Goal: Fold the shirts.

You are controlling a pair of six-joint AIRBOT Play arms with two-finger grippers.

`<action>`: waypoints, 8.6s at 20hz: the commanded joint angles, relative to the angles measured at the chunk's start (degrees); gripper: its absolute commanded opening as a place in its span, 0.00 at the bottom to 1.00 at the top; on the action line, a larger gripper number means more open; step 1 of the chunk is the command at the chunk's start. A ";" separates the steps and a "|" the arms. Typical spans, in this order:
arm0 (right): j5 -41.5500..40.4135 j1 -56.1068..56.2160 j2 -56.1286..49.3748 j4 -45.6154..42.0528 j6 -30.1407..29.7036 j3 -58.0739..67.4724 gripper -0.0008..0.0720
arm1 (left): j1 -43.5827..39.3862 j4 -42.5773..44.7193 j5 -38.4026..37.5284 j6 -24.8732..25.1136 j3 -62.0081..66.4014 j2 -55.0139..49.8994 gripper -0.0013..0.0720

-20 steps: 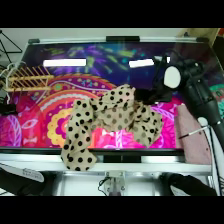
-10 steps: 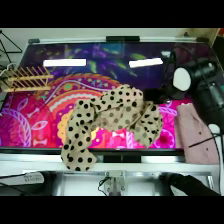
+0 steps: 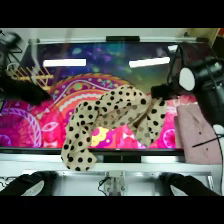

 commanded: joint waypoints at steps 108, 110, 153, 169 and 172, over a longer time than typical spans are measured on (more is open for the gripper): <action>15.32 -23.76 -3.23 41.62 -85.81 -2.97 0.08 | -1.49 21.31 22.73 16.68 -15.45 -13.16 0.86; 15.32 -23.76 -1.33 41.68 -84.76 -2.97 0.08 | 3.13 21.27 22.80 12.72 -15.47 -13.16 0.86; 17.77 -23.74 4.63 45.92 -67.54 -2.97 0.08 | 5.18 -2.89 48.35 6.36 -14.08 -16.46 0.08; 0.13 -17.27 4.63 42.99 -52.78 -2.99 0.07 | 9.86 -3.17 33.48 8.83 -0.98 -15.72 0.07; -8.07 -17.25 4.55 48.13 -48.59 -2.97 0.07 | 3.80 -3.56 34.32 10.36 -3.56 -15.69 0.07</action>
